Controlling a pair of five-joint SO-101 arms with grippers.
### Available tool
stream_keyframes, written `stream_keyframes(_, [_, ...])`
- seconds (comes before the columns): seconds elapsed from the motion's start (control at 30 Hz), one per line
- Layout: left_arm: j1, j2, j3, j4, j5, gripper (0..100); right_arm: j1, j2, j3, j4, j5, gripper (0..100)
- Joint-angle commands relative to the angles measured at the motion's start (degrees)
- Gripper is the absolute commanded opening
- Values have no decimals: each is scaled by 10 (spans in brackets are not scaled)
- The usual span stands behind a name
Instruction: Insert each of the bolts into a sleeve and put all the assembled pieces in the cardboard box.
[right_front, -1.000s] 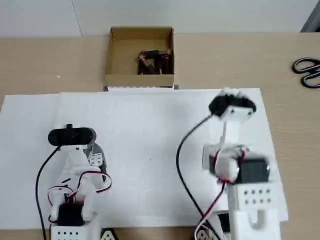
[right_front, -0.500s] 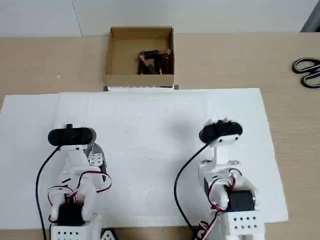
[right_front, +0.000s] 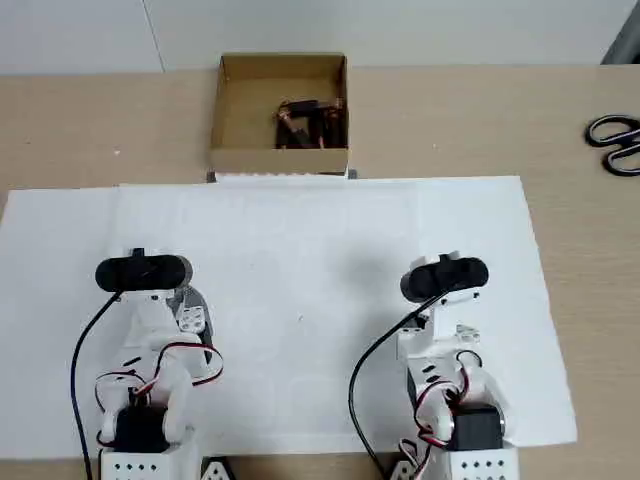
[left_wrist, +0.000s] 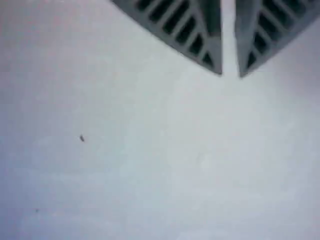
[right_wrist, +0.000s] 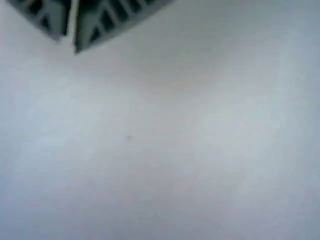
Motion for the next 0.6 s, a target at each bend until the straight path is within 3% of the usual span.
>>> stream_keyframes(0.0, [-3,-5,-4,-11,4,6,29,-9,-2,2,-27,3])
stream_keyframes(0.57, [-3,-5,-3,-13,3,6,51,-10,-1,3,-47,3])
